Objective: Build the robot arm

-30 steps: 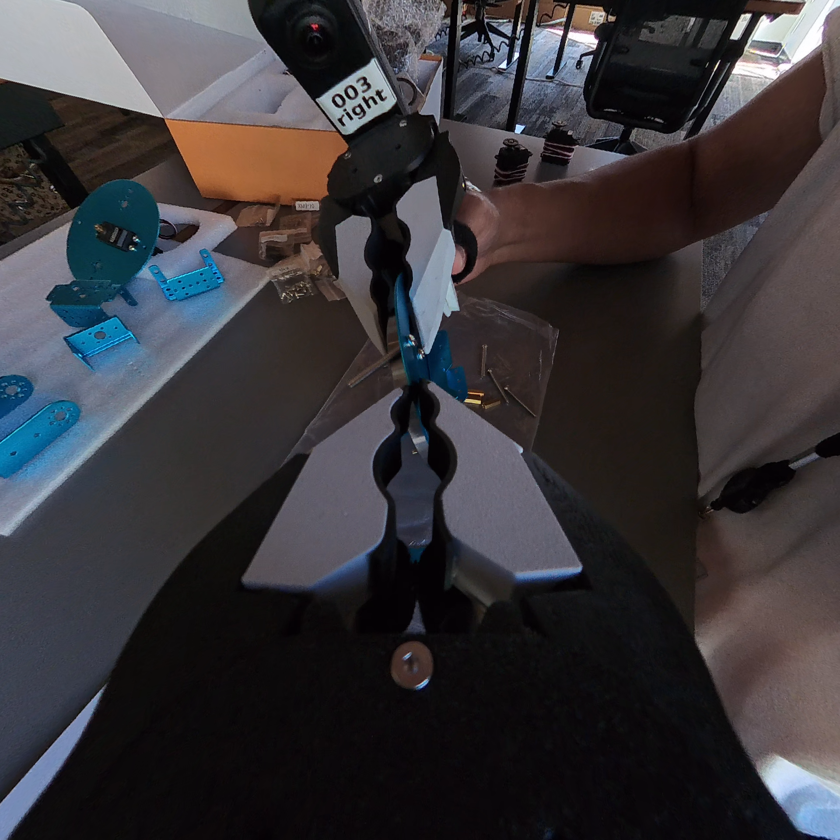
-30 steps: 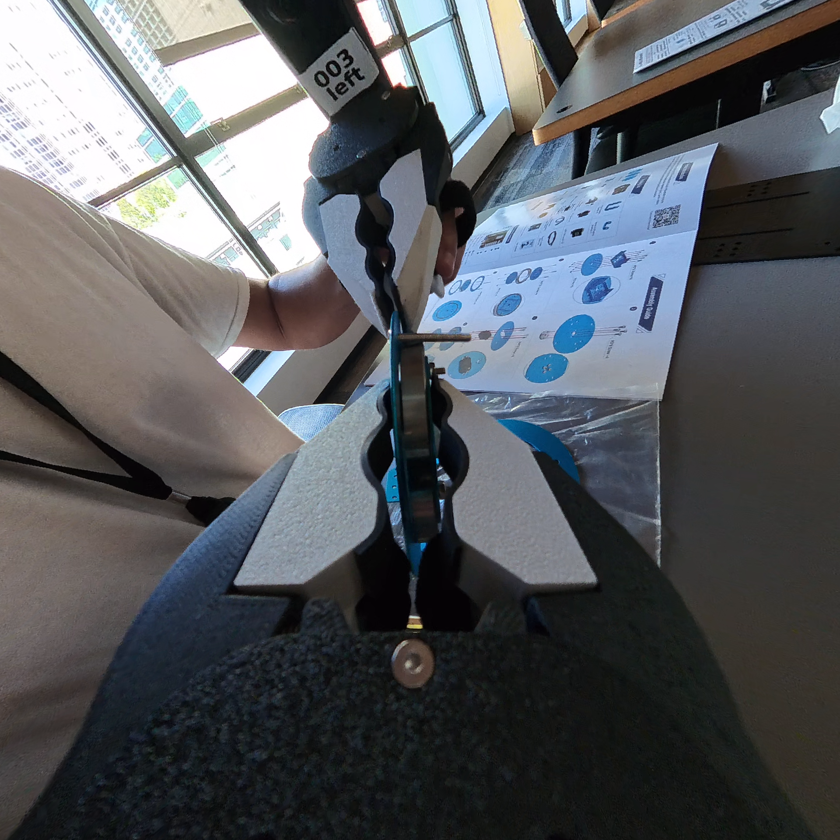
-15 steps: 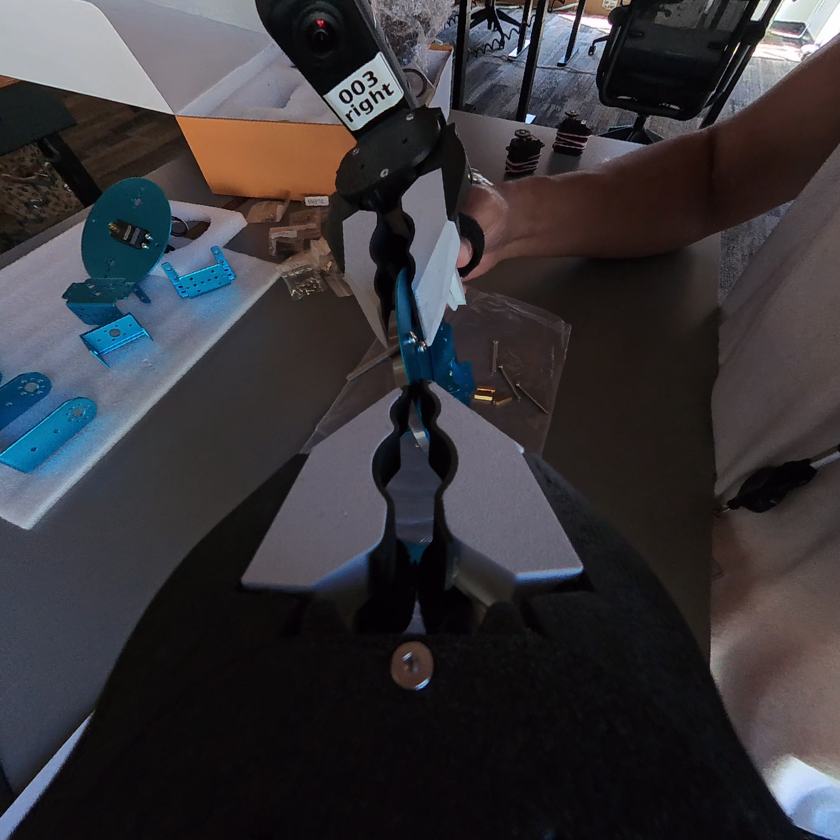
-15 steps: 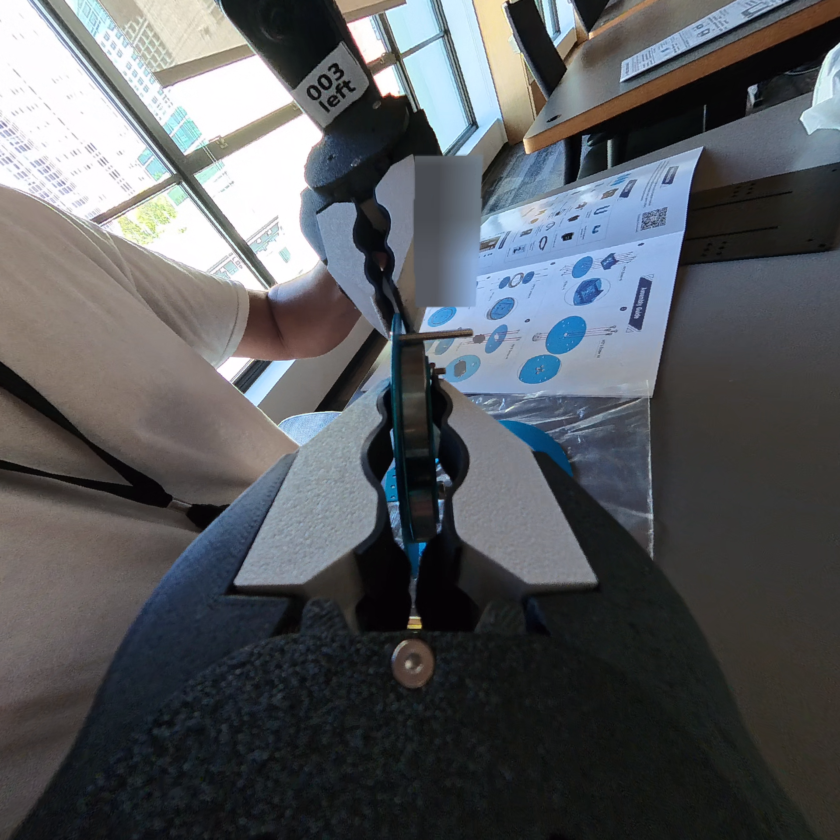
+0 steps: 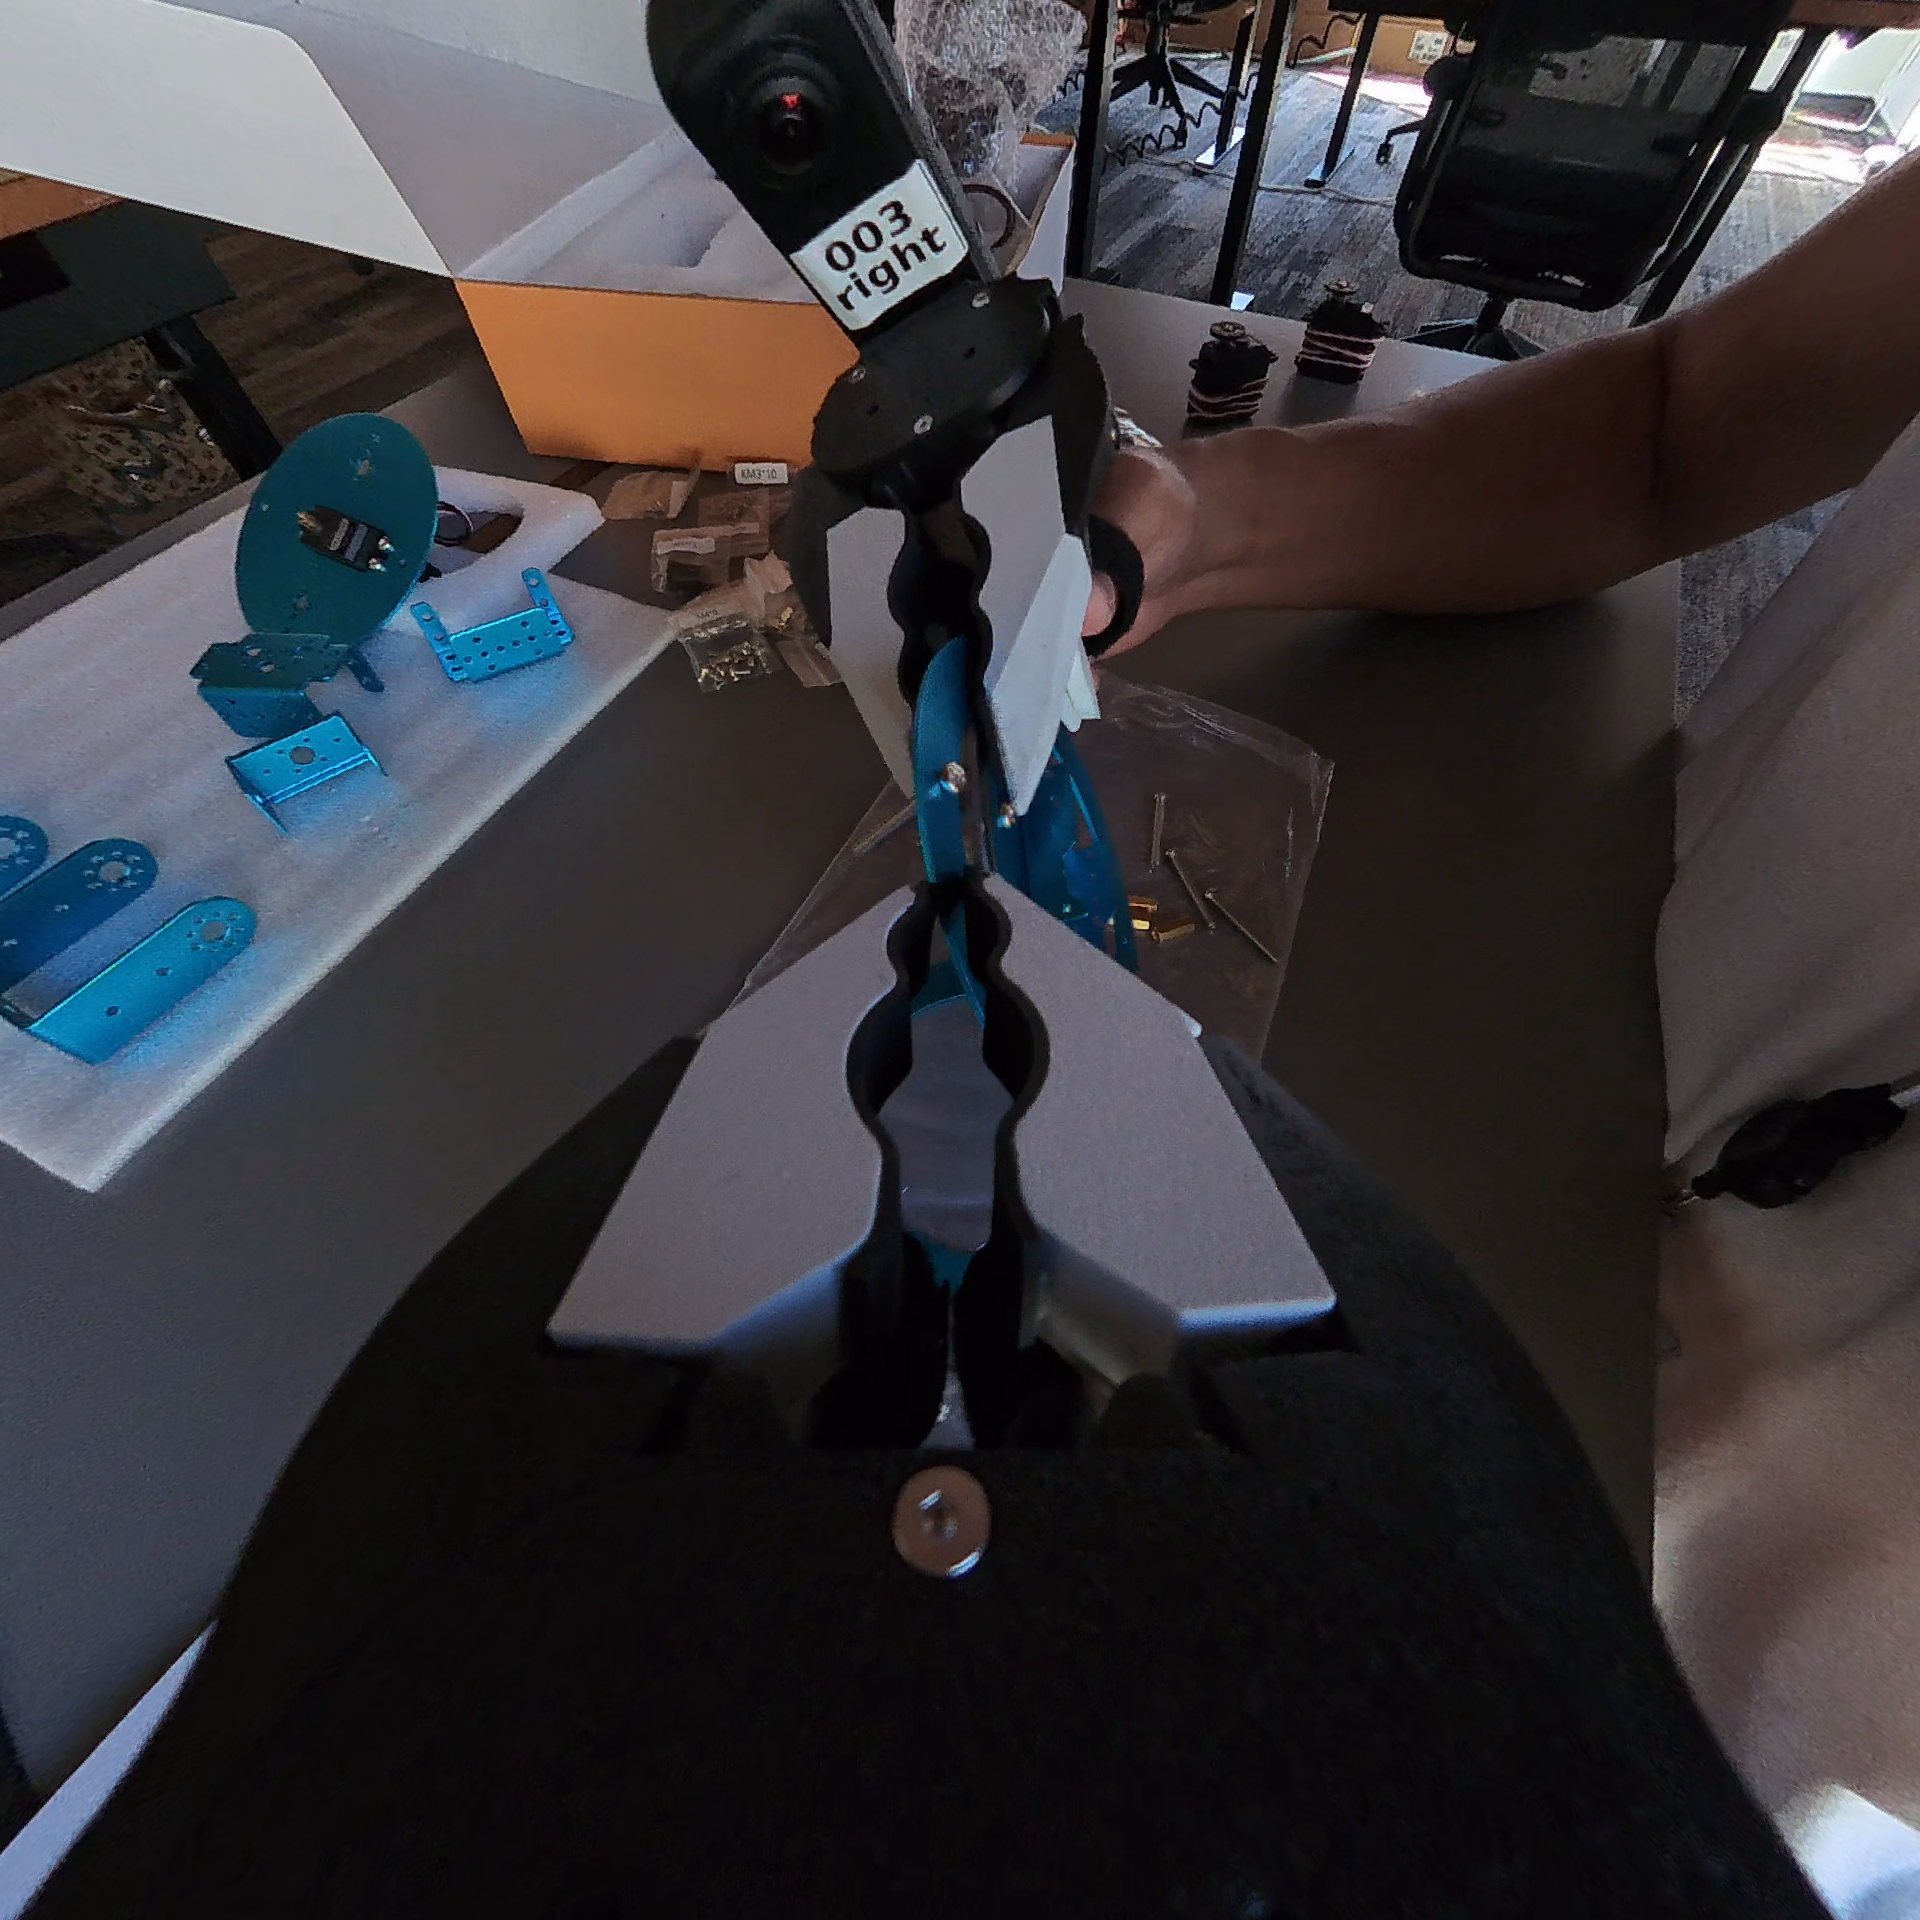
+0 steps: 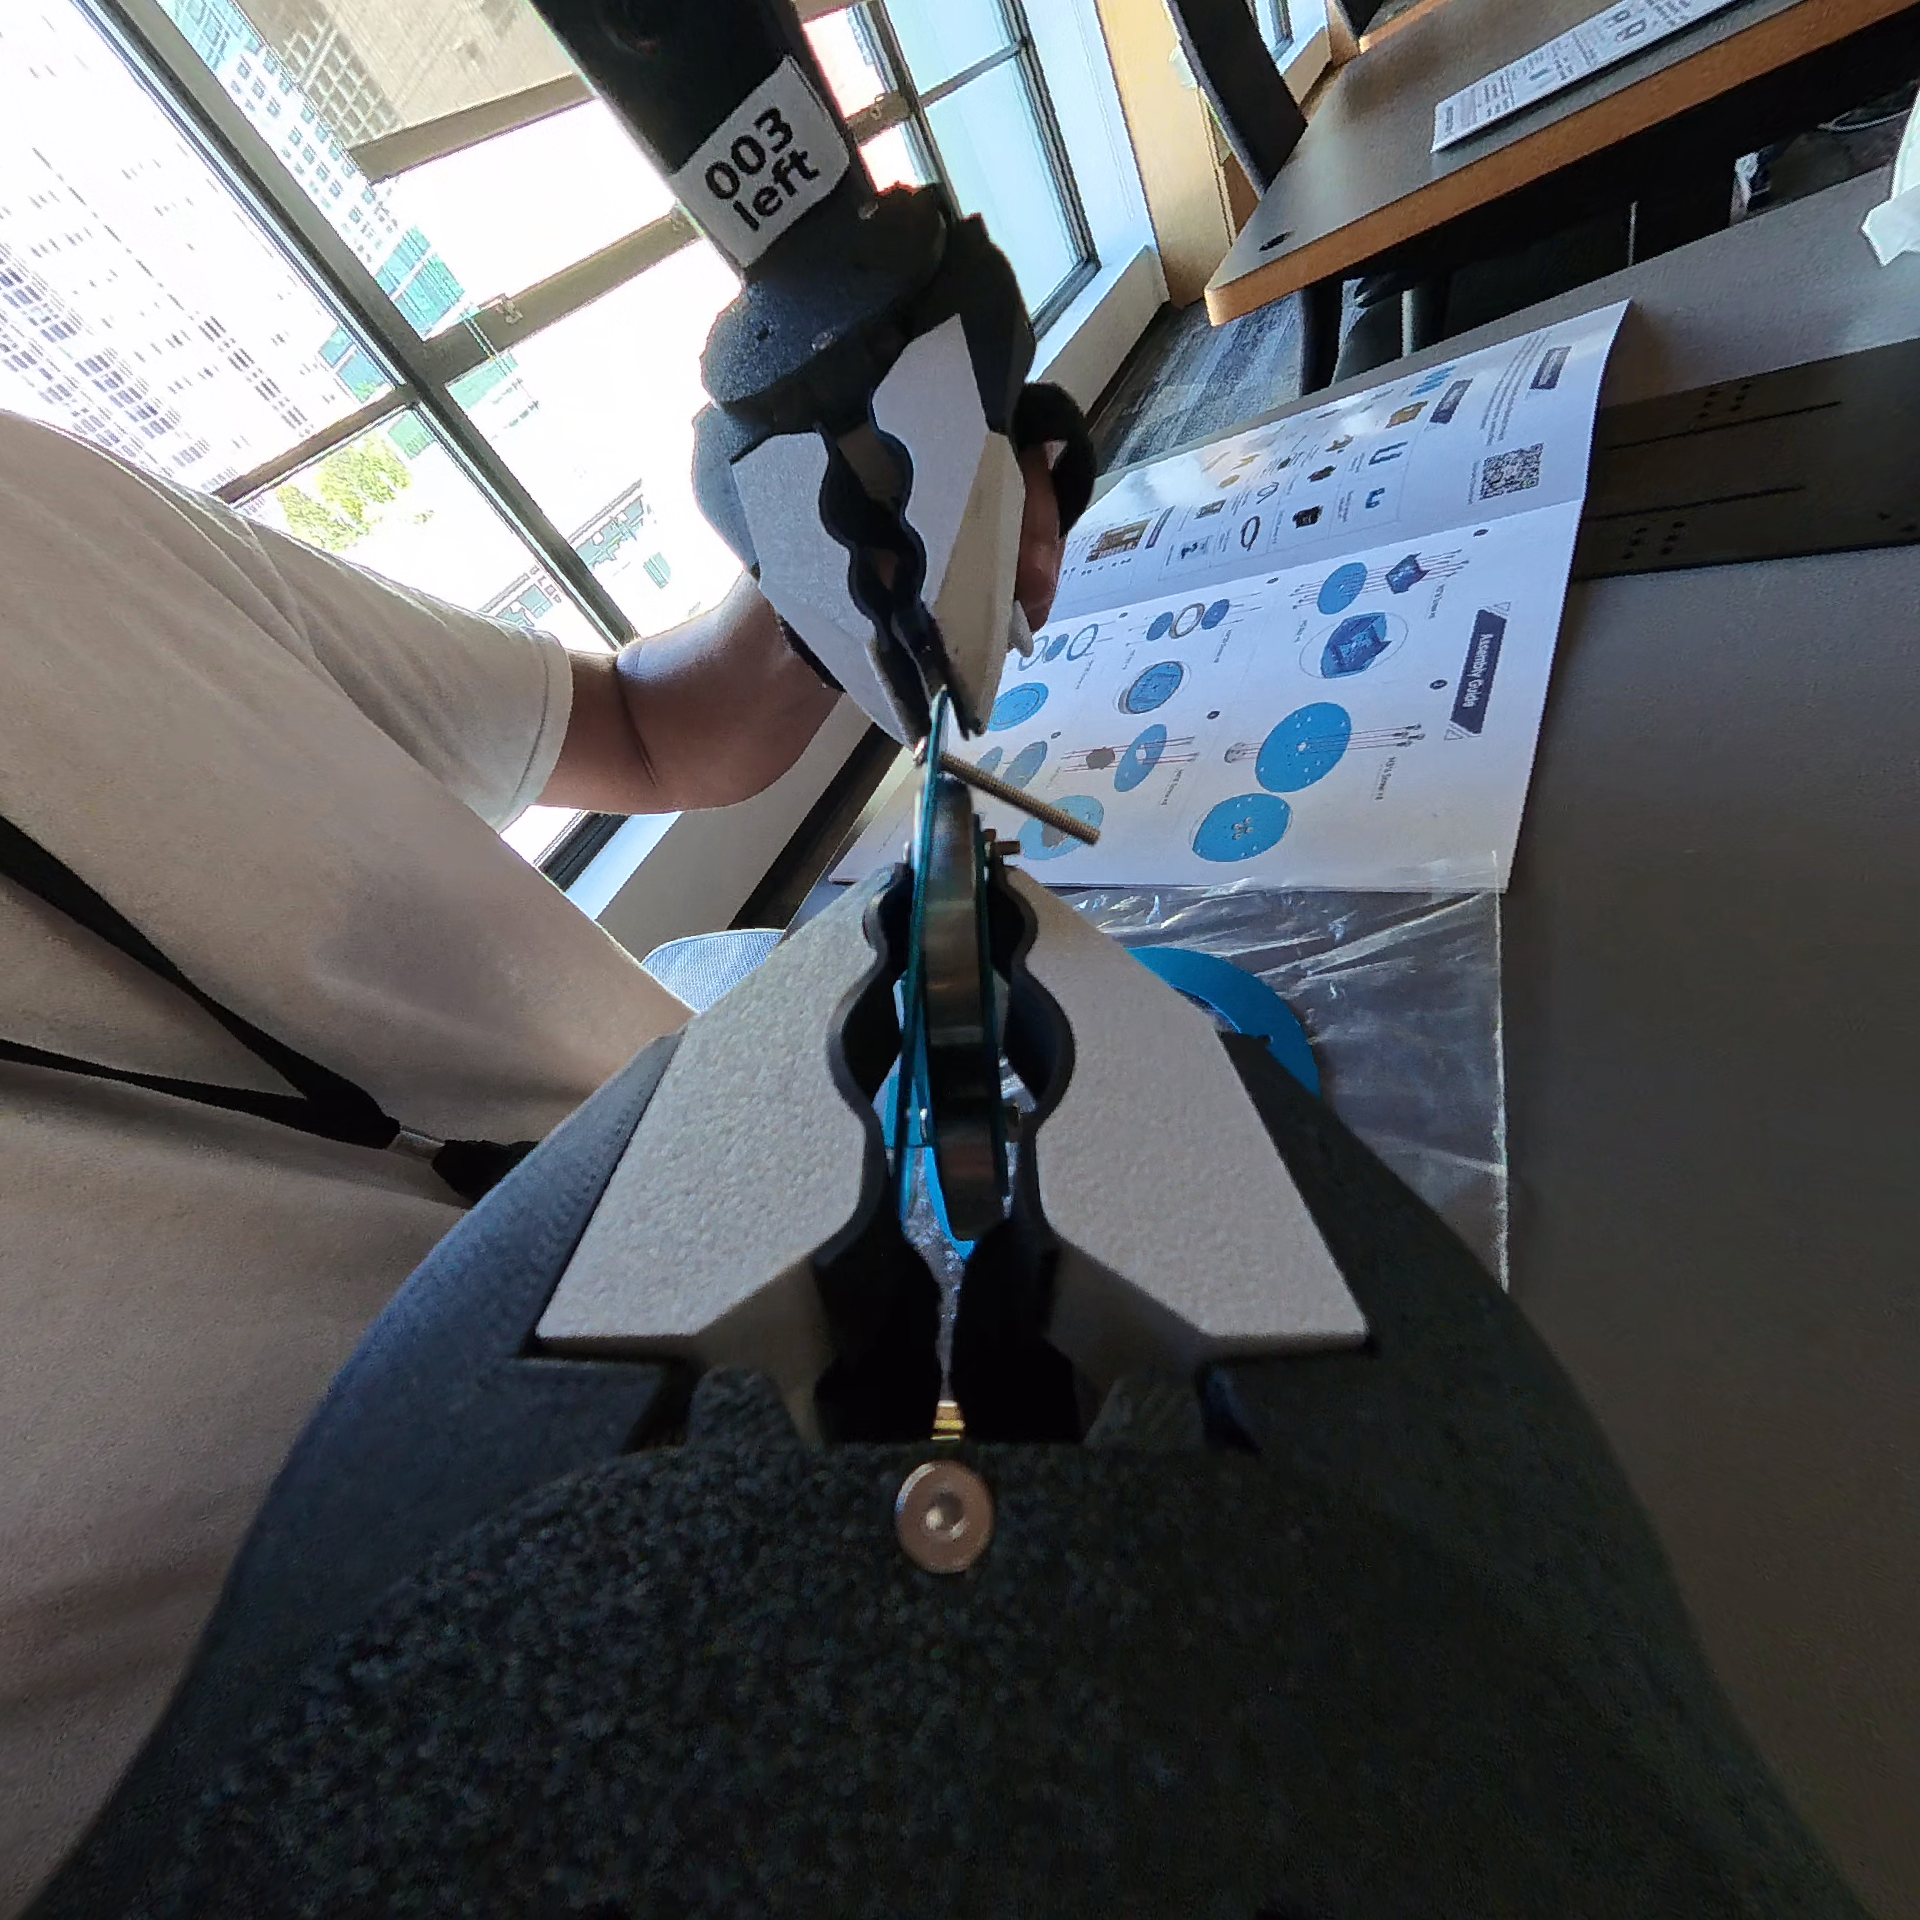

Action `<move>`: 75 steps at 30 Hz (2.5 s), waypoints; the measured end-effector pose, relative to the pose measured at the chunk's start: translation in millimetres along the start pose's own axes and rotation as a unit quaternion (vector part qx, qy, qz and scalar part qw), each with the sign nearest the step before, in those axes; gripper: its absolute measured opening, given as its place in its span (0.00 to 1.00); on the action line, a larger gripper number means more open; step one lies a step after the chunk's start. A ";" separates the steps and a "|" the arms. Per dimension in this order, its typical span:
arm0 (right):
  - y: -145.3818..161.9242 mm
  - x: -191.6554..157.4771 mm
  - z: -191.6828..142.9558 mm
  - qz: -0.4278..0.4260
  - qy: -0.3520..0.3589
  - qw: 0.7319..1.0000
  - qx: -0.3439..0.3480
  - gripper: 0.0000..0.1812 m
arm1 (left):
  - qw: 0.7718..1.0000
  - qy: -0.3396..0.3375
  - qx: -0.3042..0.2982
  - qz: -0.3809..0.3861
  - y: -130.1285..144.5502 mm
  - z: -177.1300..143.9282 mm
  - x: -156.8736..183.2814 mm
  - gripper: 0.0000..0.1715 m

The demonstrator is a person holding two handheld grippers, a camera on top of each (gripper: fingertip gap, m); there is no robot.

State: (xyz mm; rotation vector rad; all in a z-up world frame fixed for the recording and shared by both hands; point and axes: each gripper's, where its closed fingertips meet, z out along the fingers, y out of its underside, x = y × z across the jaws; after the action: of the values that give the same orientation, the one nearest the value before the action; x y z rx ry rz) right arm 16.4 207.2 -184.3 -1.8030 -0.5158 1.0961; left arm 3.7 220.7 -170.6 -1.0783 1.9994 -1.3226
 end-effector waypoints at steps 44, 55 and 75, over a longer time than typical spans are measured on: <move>-10.2 -6.1 -0.9 -0.016 -0.005 1.000 0.013 0.07 | 0.981 0.104 0.097 -0.130 5.6 9.4 14.7 0.09; -7.5 -0.4 -1.7 -0.023 0.030 0.999 -0.034 0.07 | 0.963 0.105 0.133 -0.211 7.1 16.2 7.0 0.07; 27.5 24.1 -6.0 -0.014 0.050 0.993 -0.109 0.07 | 0.960 0.068 0.130 -0.237 31.7 13.2 -9.2 0.07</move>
State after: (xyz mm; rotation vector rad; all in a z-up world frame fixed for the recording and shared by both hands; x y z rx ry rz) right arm 30.9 208.5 -218.3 -2.0224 -0.6181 0.9555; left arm 8.2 228.3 -205.1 -1.4228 1.6468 -1.8880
